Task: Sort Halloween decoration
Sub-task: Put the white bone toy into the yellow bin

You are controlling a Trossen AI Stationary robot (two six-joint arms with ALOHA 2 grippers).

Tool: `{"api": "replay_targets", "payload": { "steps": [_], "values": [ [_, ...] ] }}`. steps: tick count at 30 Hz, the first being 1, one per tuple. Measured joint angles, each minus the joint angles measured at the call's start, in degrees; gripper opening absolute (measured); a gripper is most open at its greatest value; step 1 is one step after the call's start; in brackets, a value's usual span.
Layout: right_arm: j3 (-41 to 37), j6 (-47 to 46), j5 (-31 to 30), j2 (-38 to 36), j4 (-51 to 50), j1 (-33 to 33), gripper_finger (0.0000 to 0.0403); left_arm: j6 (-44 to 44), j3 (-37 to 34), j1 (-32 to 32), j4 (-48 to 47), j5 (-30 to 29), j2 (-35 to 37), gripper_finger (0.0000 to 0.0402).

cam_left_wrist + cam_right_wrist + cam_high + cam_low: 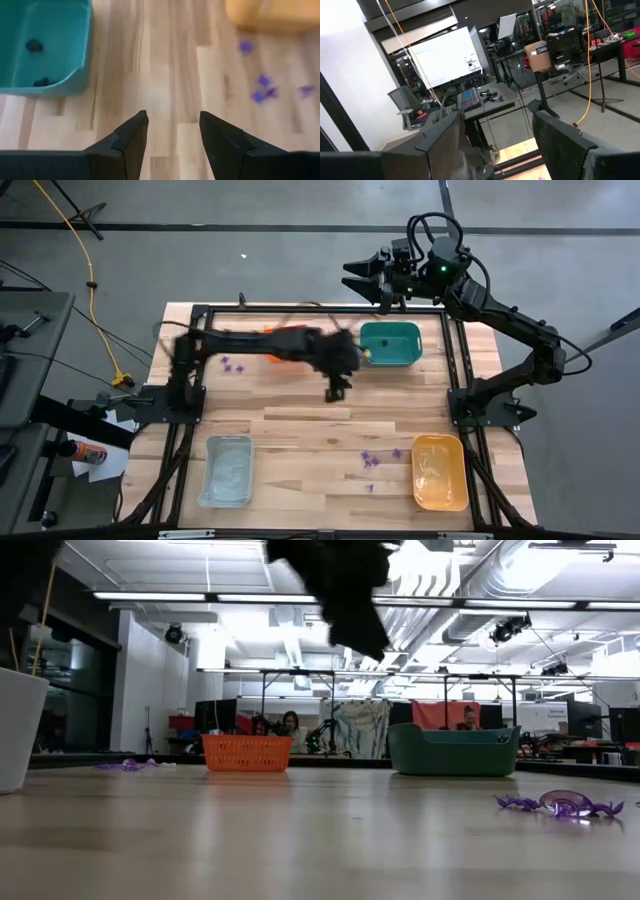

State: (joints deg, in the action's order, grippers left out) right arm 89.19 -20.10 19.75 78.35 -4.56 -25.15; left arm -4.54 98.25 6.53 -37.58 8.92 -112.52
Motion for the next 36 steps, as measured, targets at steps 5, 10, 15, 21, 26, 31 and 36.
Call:
{"api": "replay_targets", "payload": {
  "steps": [5,10,15,21,26,31,36],
  "values": [
    [0.0,1.0,0.0,0.0,-0.4,0.0,0.0245,7.2,-27.8,2.8,19.9,3.9,21.4,0.0159],
    [0.0,1.0,0.0,0.0,-3.0,0.6,0.0245,10.6,-48.1,2.8,36.8,1.9,42.0,0.0158],
    [0.0,1.1,0.1,0.6,-10.5,2.3,0.0245,12.4,-57.4,3.3,49.3,0.3,56.4,0.0158],
    [0.0,2.5,-5.3,3.6,-29.8,6.0,0.0245,12.4,-58.8,3.6,51.2,-0.8,64.6,0.0158],
    [-0.1,6.2,-11.9,9.0,-43.1,8.5,0.0245,14.3,-58.8,3.6,51.2,-1.3,66.7,0.0158],
    [-0.1,14.2,-12.8,12.1,-47.6,10.3,0.0245,22.5,-58.8,3.6,50.8,-4.2,66.0,0.0158],
    [-0.1,20.5,-13.6,11.1,-50.6,11.0,0.0245,23.8,-58.8,3.6,50.8,-5.7,64.5,0.0158]
  ]
}}
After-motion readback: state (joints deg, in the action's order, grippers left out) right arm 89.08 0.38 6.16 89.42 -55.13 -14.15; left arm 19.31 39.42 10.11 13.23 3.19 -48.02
